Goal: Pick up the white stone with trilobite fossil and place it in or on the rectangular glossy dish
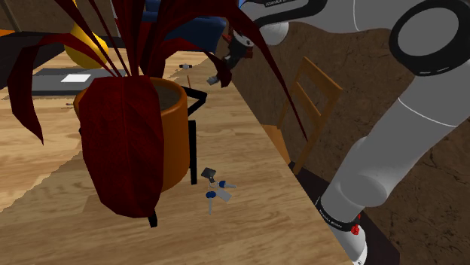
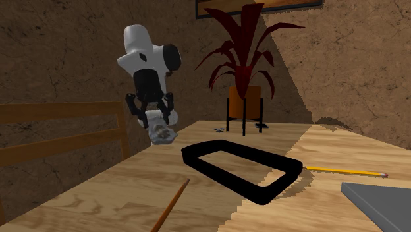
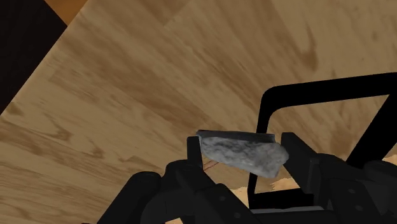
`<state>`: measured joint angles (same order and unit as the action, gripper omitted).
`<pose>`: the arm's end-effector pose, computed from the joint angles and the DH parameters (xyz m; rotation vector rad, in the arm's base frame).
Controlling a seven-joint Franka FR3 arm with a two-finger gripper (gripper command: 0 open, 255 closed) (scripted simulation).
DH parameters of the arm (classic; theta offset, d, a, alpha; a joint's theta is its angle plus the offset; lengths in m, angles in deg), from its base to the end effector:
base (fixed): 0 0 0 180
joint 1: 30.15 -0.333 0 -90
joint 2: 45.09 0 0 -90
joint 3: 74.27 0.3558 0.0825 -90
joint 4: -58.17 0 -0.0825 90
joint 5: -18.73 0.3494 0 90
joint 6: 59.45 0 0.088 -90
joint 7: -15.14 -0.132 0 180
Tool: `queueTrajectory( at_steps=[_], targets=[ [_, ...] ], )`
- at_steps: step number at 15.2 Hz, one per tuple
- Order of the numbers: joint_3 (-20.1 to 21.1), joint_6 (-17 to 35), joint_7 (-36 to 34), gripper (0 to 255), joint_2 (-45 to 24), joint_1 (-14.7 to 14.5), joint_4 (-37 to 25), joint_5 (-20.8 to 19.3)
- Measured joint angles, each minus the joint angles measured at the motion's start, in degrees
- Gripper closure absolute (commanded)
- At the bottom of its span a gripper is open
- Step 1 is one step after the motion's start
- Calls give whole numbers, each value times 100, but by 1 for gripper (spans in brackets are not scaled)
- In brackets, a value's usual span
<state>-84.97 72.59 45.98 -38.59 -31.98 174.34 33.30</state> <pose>0.5255 -0.0764 0.5677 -2.9497 -0.3657 -0.6705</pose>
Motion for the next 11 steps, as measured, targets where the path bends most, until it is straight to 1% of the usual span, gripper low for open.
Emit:
queueTrajectory(
  at_steps=[3, 7, 9, 11],
  targets=[
    [146, -20, -306, 255, -162, -103, -238, -87],
    [381, 73, -800, 255, -558, -298, -618, -221],
    [487, 11, -1085, 255, -826, -403, -989, -316],
    [592, 27, -1369, 255, -999, -523, -1189, -427]
  ],
)
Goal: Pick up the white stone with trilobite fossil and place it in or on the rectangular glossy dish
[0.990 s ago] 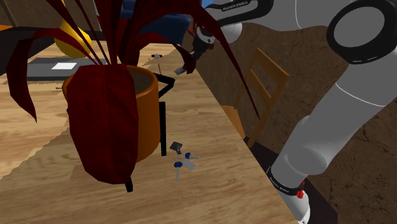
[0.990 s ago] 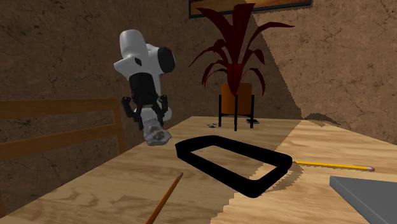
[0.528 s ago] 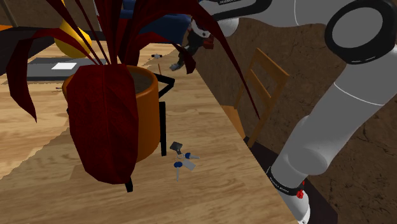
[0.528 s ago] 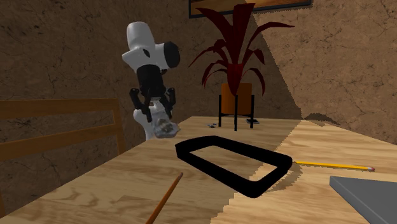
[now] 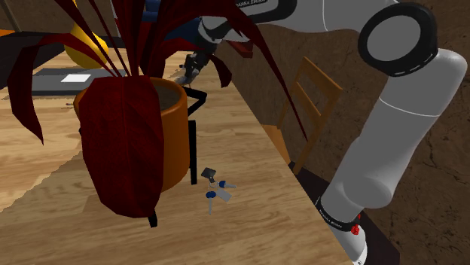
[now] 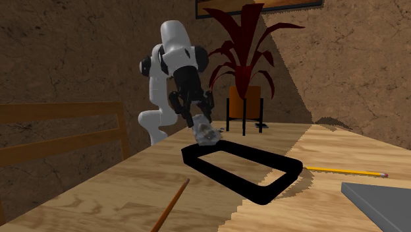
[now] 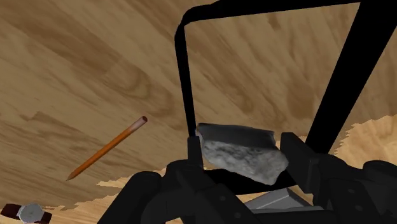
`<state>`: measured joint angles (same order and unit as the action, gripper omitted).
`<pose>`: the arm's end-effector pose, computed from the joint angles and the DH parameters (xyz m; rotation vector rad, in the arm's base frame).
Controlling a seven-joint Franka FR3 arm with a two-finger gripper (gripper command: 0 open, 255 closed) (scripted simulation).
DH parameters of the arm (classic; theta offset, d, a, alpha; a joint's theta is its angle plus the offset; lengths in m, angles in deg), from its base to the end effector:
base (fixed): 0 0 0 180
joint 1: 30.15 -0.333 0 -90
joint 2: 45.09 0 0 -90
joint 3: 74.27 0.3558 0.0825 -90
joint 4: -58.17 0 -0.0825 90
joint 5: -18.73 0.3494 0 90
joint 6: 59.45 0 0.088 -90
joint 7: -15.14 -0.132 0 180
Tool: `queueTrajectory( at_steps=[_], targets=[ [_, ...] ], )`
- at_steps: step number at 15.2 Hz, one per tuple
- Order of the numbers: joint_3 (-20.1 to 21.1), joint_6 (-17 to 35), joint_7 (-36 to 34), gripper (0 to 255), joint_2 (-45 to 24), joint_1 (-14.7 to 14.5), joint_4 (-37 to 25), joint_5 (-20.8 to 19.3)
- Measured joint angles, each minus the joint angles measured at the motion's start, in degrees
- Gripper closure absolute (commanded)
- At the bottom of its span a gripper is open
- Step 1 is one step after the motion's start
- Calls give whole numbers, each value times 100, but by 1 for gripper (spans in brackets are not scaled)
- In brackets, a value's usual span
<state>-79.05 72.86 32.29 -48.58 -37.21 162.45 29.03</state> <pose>0.5961 0.0319 0.5722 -2.9496 -0.3678 -0.6706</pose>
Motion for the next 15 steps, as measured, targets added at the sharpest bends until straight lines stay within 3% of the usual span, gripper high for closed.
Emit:
queueTrajectory(
  at_steps=[6, 15],
  targets=[
    [207, -133, -721, 255, -759, -333, -963, -299],
    [231, 436, -685, 255, -909, -351, -546, -256]
  ],
)
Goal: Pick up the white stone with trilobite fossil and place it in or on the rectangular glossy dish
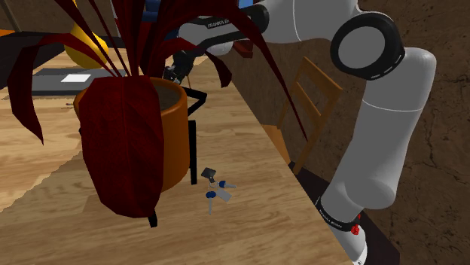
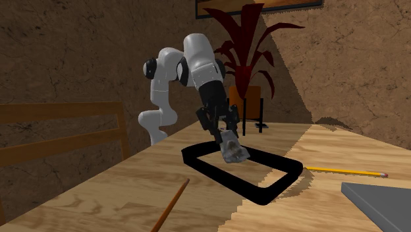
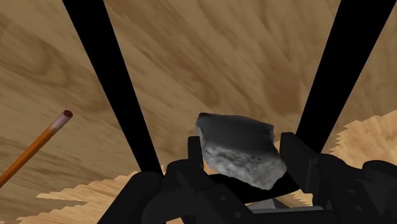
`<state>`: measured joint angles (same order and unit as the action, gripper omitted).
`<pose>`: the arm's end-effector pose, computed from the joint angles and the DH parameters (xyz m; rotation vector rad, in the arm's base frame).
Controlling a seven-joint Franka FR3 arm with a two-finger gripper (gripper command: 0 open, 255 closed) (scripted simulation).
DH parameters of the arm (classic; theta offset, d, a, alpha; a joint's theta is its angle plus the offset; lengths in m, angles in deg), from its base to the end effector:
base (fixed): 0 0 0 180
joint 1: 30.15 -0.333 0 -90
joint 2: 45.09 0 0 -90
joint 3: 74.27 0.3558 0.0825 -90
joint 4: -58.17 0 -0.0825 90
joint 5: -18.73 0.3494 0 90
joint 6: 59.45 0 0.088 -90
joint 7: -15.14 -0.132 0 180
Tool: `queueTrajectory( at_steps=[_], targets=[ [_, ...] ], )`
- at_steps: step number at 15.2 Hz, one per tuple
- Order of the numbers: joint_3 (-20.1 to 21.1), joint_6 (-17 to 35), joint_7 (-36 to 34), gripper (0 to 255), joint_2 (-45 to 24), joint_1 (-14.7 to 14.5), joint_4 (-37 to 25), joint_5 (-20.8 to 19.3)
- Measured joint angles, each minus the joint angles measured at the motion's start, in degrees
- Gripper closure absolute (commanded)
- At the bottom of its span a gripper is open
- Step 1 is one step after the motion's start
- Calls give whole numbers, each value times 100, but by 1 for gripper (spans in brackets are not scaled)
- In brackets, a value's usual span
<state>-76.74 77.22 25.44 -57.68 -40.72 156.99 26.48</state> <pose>0.6421 0.0976 0.5300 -2.9499 -0.3656 -0.6691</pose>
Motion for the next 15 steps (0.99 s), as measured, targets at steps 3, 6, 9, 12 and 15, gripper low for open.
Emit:
queueTrajectory(
  at_steps=[3, 6, 9, 12, 15],
  targets=[
    [8, 231, 35, 255, -53, 3, 131, 31],
    [15, 393, 63, 255, -64, 4, 240, 55],
    [19, 410, 68, 255, -61, 2, 286, 59],
    [17, 400, 63, 0, -75, 2, 279, 55],
    [17, 401, 62, 0, -100, 1, 293, 54]
  ],
)
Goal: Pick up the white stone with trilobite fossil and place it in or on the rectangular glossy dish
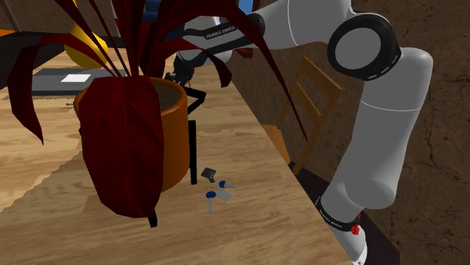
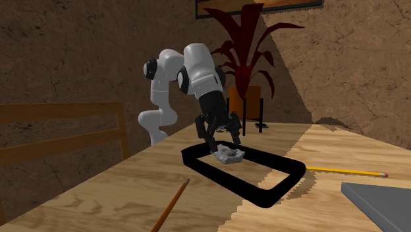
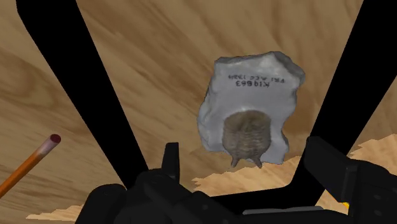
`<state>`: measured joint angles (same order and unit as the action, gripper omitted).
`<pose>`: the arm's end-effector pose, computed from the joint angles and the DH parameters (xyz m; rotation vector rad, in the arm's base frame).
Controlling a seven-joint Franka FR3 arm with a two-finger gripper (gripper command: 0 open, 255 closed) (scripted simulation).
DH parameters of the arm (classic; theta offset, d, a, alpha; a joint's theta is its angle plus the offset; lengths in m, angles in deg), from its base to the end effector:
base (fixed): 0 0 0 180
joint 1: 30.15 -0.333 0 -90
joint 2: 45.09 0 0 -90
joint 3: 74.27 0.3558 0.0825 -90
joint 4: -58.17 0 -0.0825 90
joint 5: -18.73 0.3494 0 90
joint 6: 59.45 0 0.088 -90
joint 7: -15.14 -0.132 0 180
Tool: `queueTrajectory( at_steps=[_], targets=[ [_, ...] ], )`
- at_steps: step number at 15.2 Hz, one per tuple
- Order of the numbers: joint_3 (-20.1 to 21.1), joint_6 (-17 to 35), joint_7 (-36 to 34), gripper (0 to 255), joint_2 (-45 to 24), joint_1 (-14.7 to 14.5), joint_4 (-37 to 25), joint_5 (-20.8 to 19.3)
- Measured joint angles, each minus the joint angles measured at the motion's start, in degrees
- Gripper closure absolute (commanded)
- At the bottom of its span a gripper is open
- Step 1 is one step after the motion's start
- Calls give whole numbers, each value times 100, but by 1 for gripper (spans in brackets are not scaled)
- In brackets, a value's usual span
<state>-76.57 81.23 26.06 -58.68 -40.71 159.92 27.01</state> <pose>0.6435 0.0980 0.5031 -2.9494 -0.3657 -0.6716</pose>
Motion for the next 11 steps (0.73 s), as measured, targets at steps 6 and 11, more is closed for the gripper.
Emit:
queueTrajectory(
  at_steps=[6, 11],
  targets=[
    [-24, -244, 15, 0, 293, 27, 56, -17],
    [-32, -471, -34, 0, 517, 18, 49, -61]
  ],
)
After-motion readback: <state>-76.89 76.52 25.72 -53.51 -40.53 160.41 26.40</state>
